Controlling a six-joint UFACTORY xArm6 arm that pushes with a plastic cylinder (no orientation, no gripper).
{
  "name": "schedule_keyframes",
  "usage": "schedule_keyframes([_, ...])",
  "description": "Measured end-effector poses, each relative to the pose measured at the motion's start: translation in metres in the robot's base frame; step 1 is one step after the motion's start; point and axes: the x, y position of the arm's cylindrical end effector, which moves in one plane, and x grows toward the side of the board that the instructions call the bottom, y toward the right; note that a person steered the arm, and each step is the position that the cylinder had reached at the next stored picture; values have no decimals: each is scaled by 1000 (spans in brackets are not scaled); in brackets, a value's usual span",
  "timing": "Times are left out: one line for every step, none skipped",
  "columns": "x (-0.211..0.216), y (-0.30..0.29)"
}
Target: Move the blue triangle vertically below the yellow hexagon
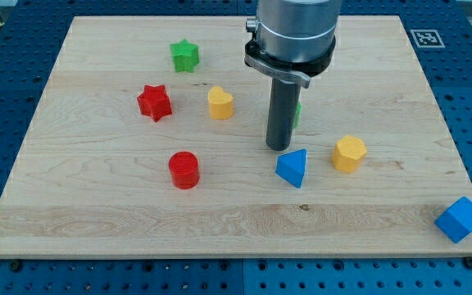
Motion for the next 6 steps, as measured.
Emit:
schedule_keyframes([27, 6])
schedule_keyframes([36, 30])
schedule_keyframes([48, 62])
schedule_keyframes([56, 18])
schedule_keyframes([56, -29])
schedule_keyframes([85, -46])
